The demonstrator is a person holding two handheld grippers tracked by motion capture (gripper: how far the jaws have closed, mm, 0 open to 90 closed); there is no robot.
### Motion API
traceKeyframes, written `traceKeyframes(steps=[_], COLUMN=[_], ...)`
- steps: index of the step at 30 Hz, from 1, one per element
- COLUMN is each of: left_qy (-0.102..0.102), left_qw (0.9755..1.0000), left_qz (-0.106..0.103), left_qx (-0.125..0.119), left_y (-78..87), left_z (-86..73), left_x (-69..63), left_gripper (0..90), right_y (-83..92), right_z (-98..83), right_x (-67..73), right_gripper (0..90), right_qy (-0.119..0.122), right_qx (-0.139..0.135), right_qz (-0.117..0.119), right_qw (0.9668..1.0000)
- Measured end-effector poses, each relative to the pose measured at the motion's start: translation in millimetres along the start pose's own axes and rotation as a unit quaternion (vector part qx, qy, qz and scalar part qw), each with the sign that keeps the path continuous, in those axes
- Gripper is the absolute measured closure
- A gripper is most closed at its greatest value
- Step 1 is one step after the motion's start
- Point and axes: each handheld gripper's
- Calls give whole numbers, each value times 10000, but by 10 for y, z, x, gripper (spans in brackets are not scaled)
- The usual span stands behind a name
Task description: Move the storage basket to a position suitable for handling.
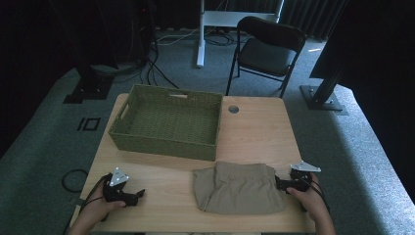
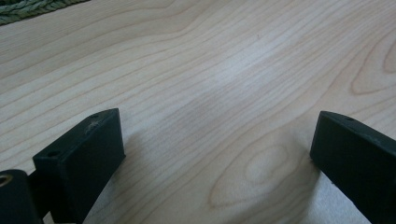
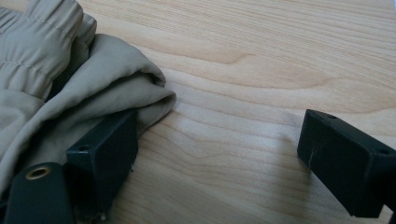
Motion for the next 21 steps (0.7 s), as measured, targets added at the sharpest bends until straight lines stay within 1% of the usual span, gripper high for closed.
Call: traceKeyframes(steps=[4, 6, 7, 8, 9, 12, 13, 14, 15, 18, 20, 21], left_qy=[39, 65, 65, 128, 121, 148, 156, 156, 187, 169, 190, 240], left_qw=[10000, 10000, 10000, 9999, 9999, 9998, 9998, 9998, 9997, 9997, 9997, 9996], left_qz=[-43, 23, 23, 44, 37, 70, 113, 113, 105, 118, 96, 99], left_qx=[-23, -15, -15, -62, -61, -85, -93, -93, -122, -111, -126, -148], left_y=[21, 31, 31, 42, 48, 55, 66, 66, 75, 86, 99, 112], left_z=[-2, 9, 9, 32, 45, 65, 110, 110, 137, 160, 185, 205], left_x=[49, 92, 92, 136, 157, 179, 228, 228, 249, 262, 280, 309], left_gripper=[56, 57, 57, 58, 58, 58, 58, 58, 58, 58, 58, 58], right_y=[1, 1, 1, 6, 10, 15, 39, 39, 57, 72, 93, 112], right_z=[1, 12, 12, 30, 39, 52, 117, 117, 159, 200, 241, 283], right_x=[-3, -11, -11, -35, -44, -56, -72, -72, -73, -77, -87, -96], right_gripper=[118, 118, 118, 118, 118, 118, 118, 118, 118, 118, 118, 118], right_qy=[12, -3, -3, -75, -101, -123, -118, -118, -106, -106, -146, -166], right_qx=[0, 28, 28, 20, 11, -9, -63, -63, -103, -141, -200, -250], right_qz=[17, 46, 46, 9, -13, -30, -76, -76, -81, -99, -94, -96], right_qw=[10000, 10000, 10000, 10000, 9999, 9999, 9999, 9999, 9999, 9998, 9996, 9995])
Point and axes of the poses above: each handheld gripper's, and its own axes: y roughly backward along the jaws, z roughly out of its top, x roughly to its left, and after that the axes turned 12 degrees about y, right-handed
